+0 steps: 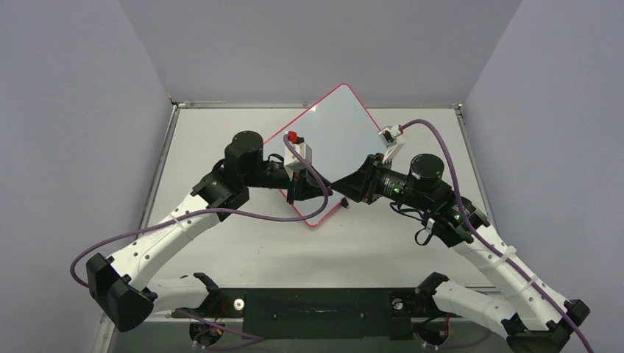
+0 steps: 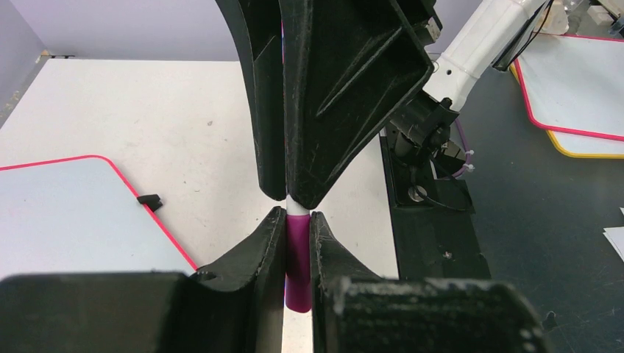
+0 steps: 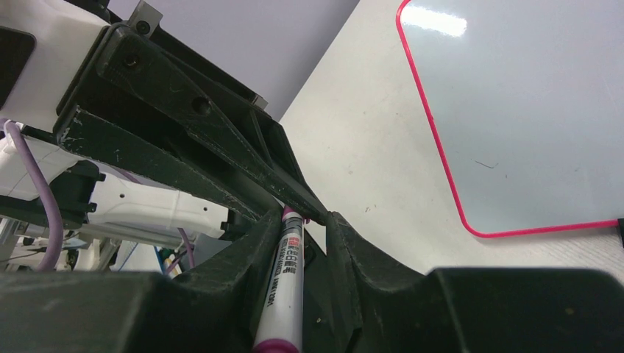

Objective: Write a sentence on the whiteboard
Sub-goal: Open the whiteboard marker at the center of the board.

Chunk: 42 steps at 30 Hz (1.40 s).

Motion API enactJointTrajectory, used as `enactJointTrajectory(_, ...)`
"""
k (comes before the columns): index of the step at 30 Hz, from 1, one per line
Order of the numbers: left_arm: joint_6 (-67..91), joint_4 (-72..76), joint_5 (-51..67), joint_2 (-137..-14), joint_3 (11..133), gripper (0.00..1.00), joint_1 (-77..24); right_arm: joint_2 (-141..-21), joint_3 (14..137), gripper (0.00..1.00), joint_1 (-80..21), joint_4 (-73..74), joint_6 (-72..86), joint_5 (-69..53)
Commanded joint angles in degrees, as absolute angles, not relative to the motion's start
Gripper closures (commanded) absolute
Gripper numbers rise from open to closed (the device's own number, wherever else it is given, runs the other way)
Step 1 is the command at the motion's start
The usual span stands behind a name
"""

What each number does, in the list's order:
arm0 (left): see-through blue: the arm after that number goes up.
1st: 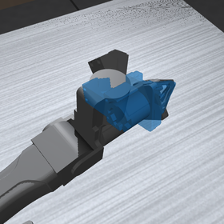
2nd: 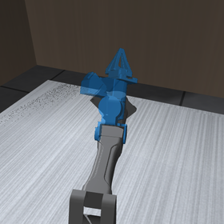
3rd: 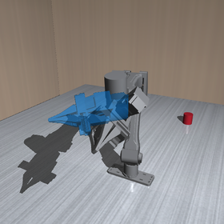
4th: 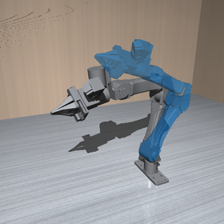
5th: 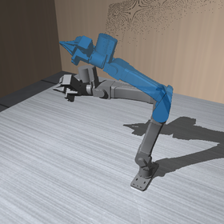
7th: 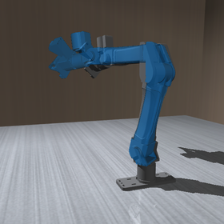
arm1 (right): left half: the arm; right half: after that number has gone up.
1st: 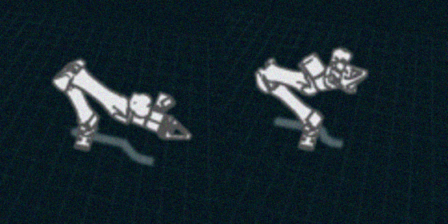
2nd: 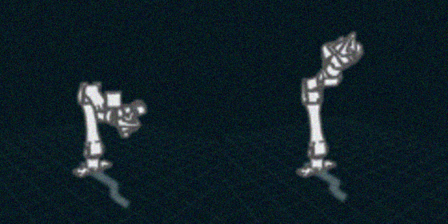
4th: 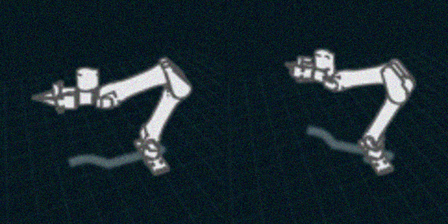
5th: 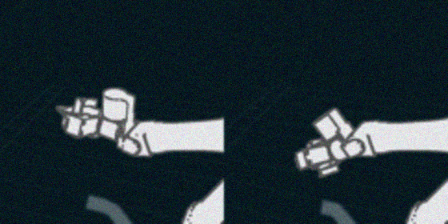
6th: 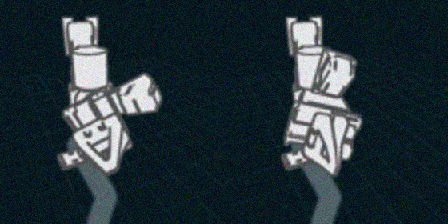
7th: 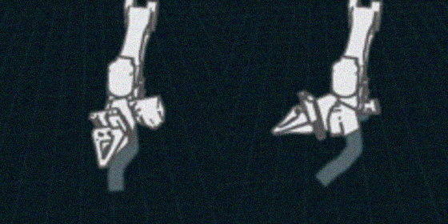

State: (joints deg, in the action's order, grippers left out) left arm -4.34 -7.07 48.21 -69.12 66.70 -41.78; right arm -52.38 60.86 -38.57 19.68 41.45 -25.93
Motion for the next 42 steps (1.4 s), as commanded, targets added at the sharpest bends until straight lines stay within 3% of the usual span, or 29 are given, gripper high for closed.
enactJointTrajectory(1, -5.1, -5.9, 50.0, -68.7, 68.8, 1.00, -41.4, -51.4, 59.8, 0.76, -37.4, 16.0, 42.4, -25.5)
enactJointTrajectory(7, -1.3, -3.9, 48.2, -68.0, 69.0, 1.00, -41.9, -52.1, 59.7, 0.82, -37.4, 13.9, 43.8, -26.2)
enactJointTrajectory(13, 4.5, 1.9, 46.8, -66.3, 67.0, 1.00, -42.3, -52.6, 60.1, 1.00, -37.4, 13.0, 44.2, -26.6)
enactJointTrajectory(20, 13.3, 6.5, 37.4, -64.8, 66.6, 1.00, -42.3, -52.3, 58.9, 1.00, -37.4, 13.0, 43.6, -25.1)
enactJointTrajectory(21, 14.5, 6.6, 35.2, -64.7, 66.8, 0.96, -42.2, -52.3, 58.9, 1.00, -37.4, 12.9, 43.6, -24.5)
enactJointTrajectory(26, 30.5, 7.0, 13.3, -63.6, 67.9, 0.82, -41.0, -52.7, 58.9, 1.00, -37.3, 13.1, 43.0, -20.9)
enactJointTrajectory(31, 42.4, 2.2, -1.0, -62.0, 70.4, 0.78, -40.1, -54.0, 59.8, 1.00, -36.9, 13.2, 42.8, -19.4)
enactJointTrajectory(42, 46.6, -6.0, -6.2, -62.0, 74.3, 0.74, -40.6, -56.0, 60.4, 1.00, -36.7, 13.0, 42.5, -18.2)
